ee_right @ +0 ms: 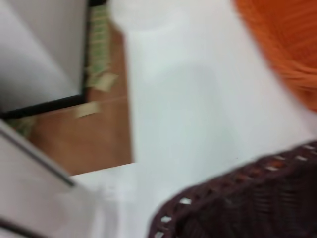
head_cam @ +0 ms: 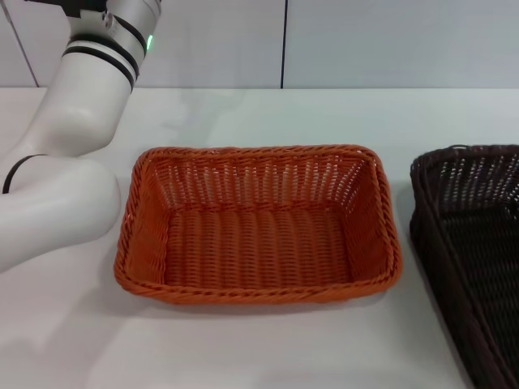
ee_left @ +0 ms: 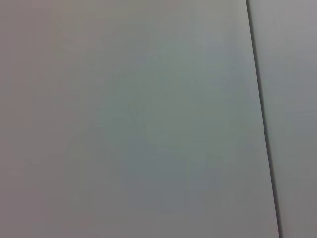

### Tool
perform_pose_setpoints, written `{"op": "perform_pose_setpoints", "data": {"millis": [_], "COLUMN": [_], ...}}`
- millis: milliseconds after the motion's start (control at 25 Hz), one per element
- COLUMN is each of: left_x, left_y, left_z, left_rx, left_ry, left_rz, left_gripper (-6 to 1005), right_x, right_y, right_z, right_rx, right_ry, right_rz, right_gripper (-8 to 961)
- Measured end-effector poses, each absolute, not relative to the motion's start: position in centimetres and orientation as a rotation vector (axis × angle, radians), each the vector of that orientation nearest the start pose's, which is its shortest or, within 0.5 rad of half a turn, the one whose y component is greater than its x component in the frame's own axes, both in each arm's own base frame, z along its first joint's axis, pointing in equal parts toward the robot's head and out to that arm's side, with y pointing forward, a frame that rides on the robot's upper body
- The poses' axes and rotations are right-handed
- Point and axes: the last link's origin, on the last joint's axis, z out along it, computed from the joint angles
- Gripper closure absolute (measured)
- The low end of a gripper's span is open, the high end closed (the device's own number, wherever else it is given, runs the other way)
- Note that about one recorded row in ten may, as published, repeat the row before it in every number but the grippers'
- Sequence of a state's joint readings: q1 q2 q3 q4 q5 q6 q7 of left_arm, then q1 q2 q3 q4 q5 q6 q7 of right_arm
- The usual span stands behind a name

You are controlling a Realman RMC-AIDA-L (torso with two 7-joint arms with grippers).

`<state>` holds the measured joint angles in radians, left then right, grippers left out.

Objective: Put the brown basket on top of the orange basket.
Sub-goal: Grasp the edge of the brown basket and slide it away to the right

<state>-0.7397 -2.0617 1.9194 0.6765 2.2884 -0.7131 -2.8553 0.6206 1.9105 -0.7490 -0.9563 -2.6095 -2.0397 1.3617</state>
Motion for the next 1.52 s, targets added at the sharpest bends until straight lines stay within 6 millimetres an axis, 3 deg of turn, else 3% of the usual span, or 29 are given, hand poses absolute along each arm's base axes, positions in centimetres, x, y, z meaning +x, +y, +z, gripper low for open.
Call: {"op": "perform_pose_setpoints", "data": {"millis": [280, 520, 800, 960, 1160, 1520], "left_x": [-12.2, -12.4, -12.8, -13.1, -13.4, -14.4], "left_y": [46.3, 46.4, 46.6, 46.6, 46.5, 46.2], "left_z": [0.8, 0.9, 1.0, 1.0, 0.8, 0.6], "left_rx": [-1.581, -1.578, -1.57, -1.566, -1.567, -1.56], "left_ry": [-0.324, -0.327, -0.335, -0.335, -0.34, -0.375], "left_rz": [-0.883, -0.879, -0.862, -0.857, -0.85, -0.848], "left_gripper": [138, 137, 138, 138, 137, 137], "right_x": [26.8, 26.3, 25.6, 25.0, 24.4, 23.8], "right_y": [29.5, 30.3, 34.0, 37.5, 40.3, 41.6], "right_z": [7.5, 8.0, 11.3, 12.6, 12.7, 10.3], "right_rx": [-3.387, -3.347, -3.063, -2.845, -2.715, -2.752], "right_ry": [0.223, 0.151, 0.099, 0.04, -0.02, -0.111], "right_rz": [-0.403, -0.349, -0.246, -0.276, -0.315, -0.37], "right_gripper": [345, 347, 349, 350, 352, 355]}}
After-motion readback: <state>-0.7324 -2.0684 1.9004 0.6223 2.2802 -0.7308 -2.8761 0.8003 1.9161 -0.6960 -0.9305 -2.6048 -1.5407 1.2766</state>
